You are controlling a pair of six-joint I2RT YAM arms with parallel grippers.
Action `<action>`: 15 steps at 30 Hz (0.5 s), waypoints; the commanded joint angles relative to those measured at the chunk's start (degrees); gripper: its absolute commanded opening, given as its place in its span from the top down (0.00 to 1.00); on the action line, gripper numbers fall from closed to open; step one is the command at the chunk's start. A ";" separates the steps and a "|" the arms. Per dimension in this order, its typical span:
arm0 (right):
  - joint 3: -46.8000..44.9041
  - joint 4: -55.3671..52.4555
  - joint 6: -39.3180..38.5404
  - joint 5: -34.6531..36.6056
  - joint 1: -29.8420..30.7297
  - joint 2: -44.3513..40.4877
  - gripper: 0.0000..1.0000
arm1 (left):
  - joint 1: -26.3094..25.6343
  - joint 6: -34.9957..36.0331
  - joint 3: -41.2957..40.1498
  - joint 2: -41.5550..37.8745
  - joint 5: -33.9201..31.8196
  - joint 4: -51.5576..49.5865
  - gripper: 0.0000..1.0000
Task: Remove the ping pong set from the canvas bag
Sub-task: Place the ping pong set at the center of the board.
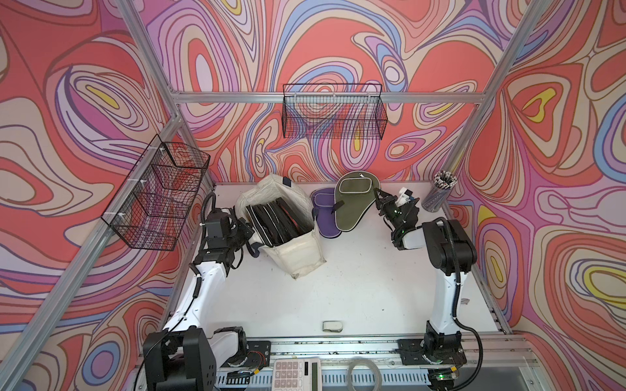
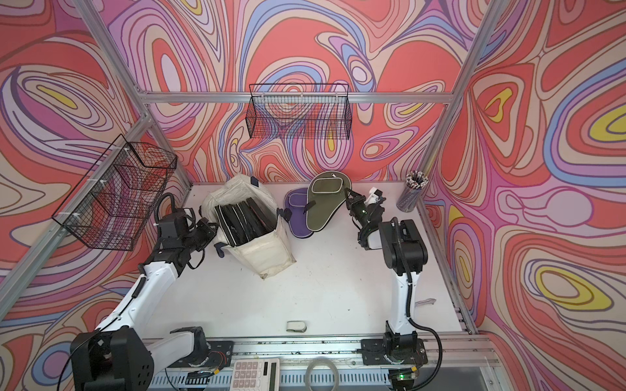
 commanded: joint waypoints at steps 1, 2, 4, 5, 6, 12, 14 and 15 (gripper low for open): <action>-0.02 6.15 4.05 -0.13 0.12 2.29 1.00 | 0.43 0.80 1.87 0.37 -0.67 -0.36 1.00; -0.09 6.21 3.97 0.00 0.22 2.56 1.00 | 0.43 0.81 1.87 0.24 -0.76 -0.35 1.00; 0.08 5.57 3.38 0.04 0.45 2.87 1.00 | 0.43 0.98 1.88 0.18 -0.94 -0.57 1.00; 0.17 5.20 2.98 0.04 0.50 2.99 1.00 | 0.43 0.98 1.91 0.14 -0.93 -0.55 1.00; 0.30 4.66 2.47 0.04 0.64 3.17 1.00 | 0.43 0.92 1.85 0.26 -0.98 -0.53 1.00; 0.70 4.57 2.21 0.13 0.85 5.41 1.00 | 0.41 0.81 1.70 0.40 -0.85 -0.28 1.00; 0.61 4.92 2.38 0.29 1.09 6.04 1.00 | 0.43 0.89 1.78 0.22 -0.93 -0.38 1.00; 0.70 4.95 2.55 0.29 1.16 6.29 1.00 | 0.43 0.96 1.86 0.15 -1.04 -0.48 1.00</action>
